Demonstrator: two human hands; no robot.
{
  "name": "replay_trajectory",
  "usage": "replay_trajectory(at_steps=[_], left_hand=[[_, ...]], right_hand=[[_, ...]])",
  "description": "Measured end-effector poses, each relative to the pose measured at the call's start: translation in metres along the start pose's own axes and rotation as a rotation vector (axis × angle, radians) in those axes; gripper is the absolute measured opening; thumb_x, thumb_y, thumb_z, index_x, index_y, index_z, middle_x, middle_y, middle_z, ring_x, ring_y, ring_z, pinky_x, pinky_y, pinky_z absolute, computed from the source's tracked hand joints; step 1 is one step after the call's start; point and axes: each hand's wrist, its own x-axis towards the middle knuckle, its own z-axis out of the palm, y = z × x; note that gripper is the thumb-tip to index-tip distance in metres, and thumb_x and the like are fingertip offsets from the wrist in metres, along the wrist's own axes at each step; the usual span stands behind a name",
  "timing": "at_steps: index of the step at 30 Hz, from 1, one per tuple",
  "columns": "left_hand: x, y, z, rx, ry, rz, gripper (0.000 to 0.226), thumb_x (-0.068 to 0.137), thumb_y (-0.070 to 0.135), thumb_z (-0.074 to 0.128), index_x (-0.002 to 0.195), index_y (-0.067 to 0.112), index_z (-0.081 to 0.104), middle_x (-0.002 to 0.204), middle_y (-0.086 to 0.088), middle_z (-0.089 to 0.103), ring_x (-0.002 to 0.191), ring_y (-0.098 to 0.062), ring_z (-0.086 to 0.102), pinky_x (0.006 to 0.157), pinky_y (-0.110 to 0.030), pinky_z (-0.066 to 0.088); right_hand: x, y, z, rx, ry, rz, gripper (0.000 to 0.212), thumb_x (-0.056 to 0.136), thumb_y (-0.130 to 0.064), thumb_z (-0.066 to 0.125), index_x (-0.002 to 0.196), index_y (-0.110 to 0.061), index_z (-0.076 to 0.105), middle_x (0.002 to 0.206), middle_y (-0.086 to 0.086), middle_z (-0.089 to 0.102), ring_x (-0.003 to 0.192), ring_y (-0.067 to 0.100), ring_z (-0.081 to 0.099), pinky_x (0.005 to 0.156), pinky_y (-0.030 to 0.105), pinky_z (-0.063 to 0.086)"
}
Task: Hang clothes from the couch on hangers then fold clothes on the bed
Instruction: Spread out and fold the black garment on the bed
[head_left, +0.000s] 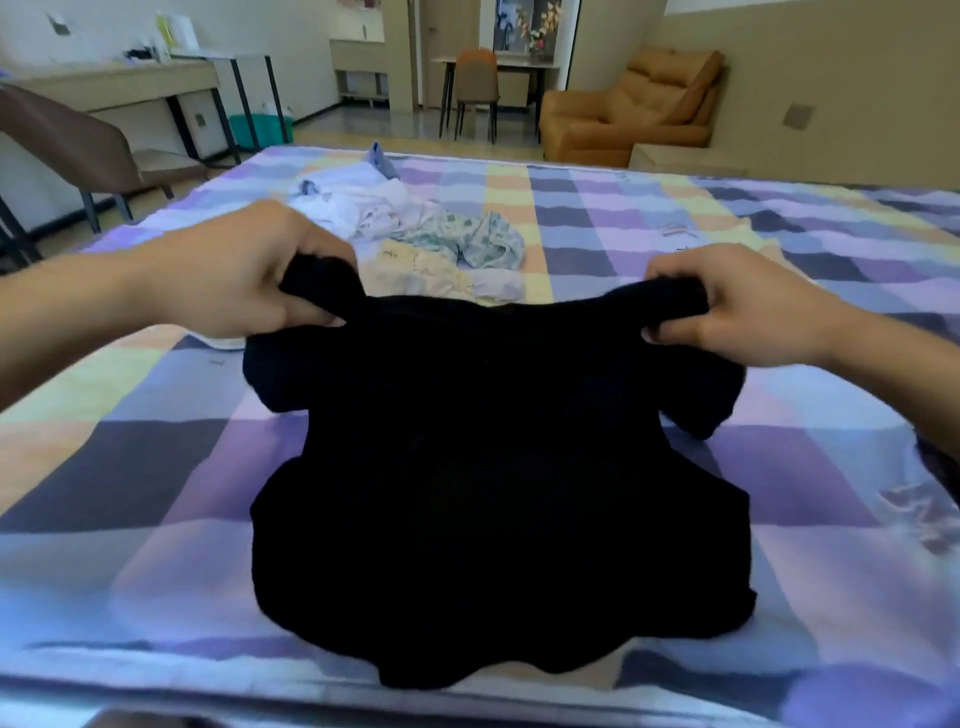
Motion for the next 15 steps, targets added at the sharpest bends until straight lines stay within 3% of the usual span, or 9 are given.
replay_trajectory(at_steps=[2, 4, 6, 7, 9, 11, 12, 13, 15], left_hand=[[-0.031, 0.011, 0.010, -0.065, -0.052, 0.016, 0.008, 0.082, 0.034, 0.075, 0.086, 0.034, 0.068, 0.076, 0.011, 0.070, 0.068, -0.009, 0.066, 0.064, -0.028, 0.053], [-0.054, 0.018, 0.024, -0.139, -0.240, -0.017, 0.015, 0.082, 0.042, 0.081, 0.089, 0.036, 0.069, 0.077, 0.012, 0.070, 0.070, -0.011, 0.067, 0.067, -0.035, 0.056], [-0.070, 0.028, 0.035, -0.280, -0.538, -0.114, 0.021, 0.082, 0.052, 0.079, 0.095, 0.037, 0.071, 0.080, 0.013, 0.069, 0.074, -0.010, 0.066, 0.072, -0.036, 0.056], [-0.073, 0.033, 0.039, -0.330, -0.588, -0.148, 0.022, 0.084, 0.055, 0.075, 0.096, 0.038, 0.072, 0.080, 0.011, 0.068, 0.074, -0.010, 0.063, 0.072, -0.033, 0.052], [-0.067, 0.036, 0.045, -0.310, -0.395, -0.121, 0.025, 0.089, 0.057, 0.064, 0.093, 0.034, 0.072, 0.082, 0.011, 0.067, 0.075, -0.010, 0.061, 0.072, -0.030, 0.048], [-0.053, 0.029, 0.055, -0.118, -0.068, -0.130, 0.039, 0.089, 0.065, 0.052, 0.097, 0.032, 0.070, 0.094, 0.010, 0.067, 0.087, -0.011, 0.062, 0.080, -0.032, 0.048], [-0.045, 0.021, 0.061, -0.010, 0.025, -0.167, 0.051, 0.085, 0.072, 0.046, 0.105, 0.032, 0.069, 0.104, 0.011, 0.064, 0.098, -0.014, 0.060, 0.087, -0.034, 0.047], [-0.037, 0.012, 0.067, 0.074, 0.052, -0.225, 0.068, 0.080, 0.079, 0.041, 0.114, 0.027, 0.067, 0.114, 0.007, 0.060, 0.109, -0.017, 0.056, 0.094, -0.035, 0.044], [-0.025, -0.005, 0.079, 0.040, -0.035, -0.403, 0.092, 0.067, 0.093, 0.038, 0.114, 0.020, 0.068, 0.118, -0.001, 0.058, 0.114, -0.023, 0.053, 0.098, -0.039, 0.043]], right_hand=[[-0.036, -0.012, 0.000, 0.067, -0.091, -0.029, 0.019, 0.082, -0.010, 0.079, 0.080, -0.019, 0.063, 0.068, -0.007, 0.062, 0.067, 0.010, 0.060, 0.056, 0.018, 0.040], [-0.065, -0.015, 0.007, 0.151, -0.348, -0.009, 0.022, 0.079, -0.016, 0.085, 0.087, -0.020, 0.065, 0.075, -0.008, 0.065, 0.069, 0.009, 0.063, 0.059, 0.019, 0.046], [-0.085, -0.017, 0.014, 0.176, -0.684, 0.072, 0.036, 0.072, -0.044, 0.088, 0.096, -0.027, 0.067, 0.091, -0.012, 0.065, 0.084, 0.008, 0.064, 0.068, 0.019, 0.050], [-0.088, -0.018, 0.015, 0.153, -0.785, 0.112, 0.044, 0.069, -0.061, 0.083, 0.097, -0.031, 0.068, 0.096, -0.014, 0.064, 0.090, 0.007, 0.063, 0.072, 0.017, 0.049], [-0.082, -0.018, 0.017, 0.135, -0.732, 0.108, 0.055, 0.070, -0.079, 0.067, 0.093, -0.029, 0.069, 0.094, -0.011, 0.065, 0.086, 0.005, 0.062, 0.074, 0.016, 0.046], [-0.064, -0.013, 0.025, 0.163, -0.394, 0.123, 0.057, 0.075, -0.079, 0.059, 0.090, -0.025, 0.068, 0.090, -0.005, 0.066, 0.081, 0.008, 0.061, 0.075, 0.023, 0.047], [-0.055, -0.008, 0.033, 0.163, -0.251, 0.142, 0.054, 0.079, -0.078, 0.059, 0.095, -0.027, 0.067, 0.097, -0.006, 0.066, 0.089, 0.010, 0.061, 0.079, 0.025, 0.047], [-0.046, -0.004, 0.041, 0.136, -0.189, 0.175, 0.051, 0.081, -0.073, 0.060, 0.107, -0.029, 0.065, 0.111, -0.007, 0.064, 0.103, 0.010, 0.060, 0.086, 0.026, 0.045], [-0.035, 0.005, 0.057, 0.097, -0.261, 0.254, 0.064, 0.085, -0.063, 0.064, 0.138, -0.030, 0.049, 0.136, -0.010, 0.051, 0.126, 0.009, 0.049, 0.100, 0.026, 0.038]])
